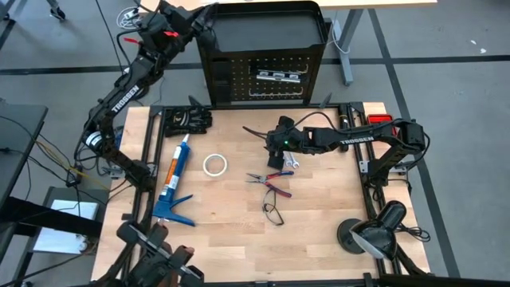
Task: Hang tools onto peg board
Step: Put the top safety goggles on the peg board bin, then put the safety goggles on the peg board bin
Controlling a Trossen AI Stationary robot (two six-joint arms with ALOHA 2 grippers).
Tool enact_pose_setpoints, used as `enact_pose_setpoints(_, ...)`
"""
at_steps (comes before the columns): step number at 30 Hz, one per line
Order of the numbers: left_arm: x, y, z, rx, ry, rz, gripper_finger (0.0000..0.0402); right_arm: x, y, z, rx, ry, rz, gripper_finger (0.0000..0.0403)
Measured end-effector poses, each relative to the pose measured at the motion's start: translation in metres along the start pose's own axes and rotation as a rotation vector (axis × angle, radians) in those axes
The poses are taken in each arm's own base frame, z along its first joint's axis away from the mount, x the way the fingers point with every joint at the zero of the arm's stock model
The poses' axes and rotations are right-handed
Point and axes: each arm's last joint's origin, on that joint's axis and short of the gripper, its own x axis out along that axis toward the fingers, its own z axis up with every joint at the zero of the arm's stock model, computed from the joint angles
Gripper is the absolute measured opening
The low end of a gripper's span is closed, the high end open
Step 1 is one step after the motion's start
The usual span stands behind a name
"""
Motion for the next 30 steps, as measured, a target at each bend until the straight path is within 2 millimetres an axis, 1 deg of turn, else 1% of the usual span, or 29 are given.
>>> enact_pose_setpoints(6, -0.004, -0.001, 0.004, -0.001, -0.007, -0.003, 0.011, 0.0, 0.0, 0.0, 0.0, 0.0, 0.0, 0.0249)
enact_pose_setpoints(10, -0.01, 0.001, 0.012, -0.003, -0.041, -0.023, 0.0114, 0.0, 0.0, 0.0, 0.003, 0.0, 0.0, 0.0249)
enact_pose_setpoints(15, -0.023, 0.0, 0.025, -0.004, -0.088, -0.056, 0.0115, 0.0, 0.0, 0.0, -0.002, -0.001, 0.006, 0.0249)
enact_pose_setpoints(17, -0.029, -0.002, 0.031, 0.023, -0.097, -0.068, 0.0115, -0.004, 0.001, 0.001, -0.019, -0.005, 0.028, 0.0249)
enact_pose_setpoints(20, -0.039, -0.008, 0.038, 0.082, -0.09, -0.099, 0.0115, -0.016, -0.002, 0.006, -0.041, -0.045, 0.026, 0.0249)
enact_pose_setpoints(23, -0.052, -0.018, 0.045, 0.135, -0.085, -0.177, 0.0115, -0.025, -0.008, 0.01, -0.033, -0.076, 0.018, 0.0249)
enact_pose_setpoints(25, -0.064, -0.027, 0.051, 0.205, -0.117, -0.301, 0.0114, -0.028, -0.014, 0.011, -0.021, -0.084, 0.034, 0.0249)
enact_pose_setpoints(27, -0.078, -0.042, 0.054, 0.304, -0.169, -0.421, 0.0109, -0.028, -0.018, 0.009, -0.01, -0.076, 0.074, 0.0249)
enact_pose_setpoints(30, -0.096, -0.07, 0.053, 0.451, -0.207, -0.479, 0.0093, -0.027, -0.019, 0.003, -0.017, -0.022, 0.136, 0.0249)
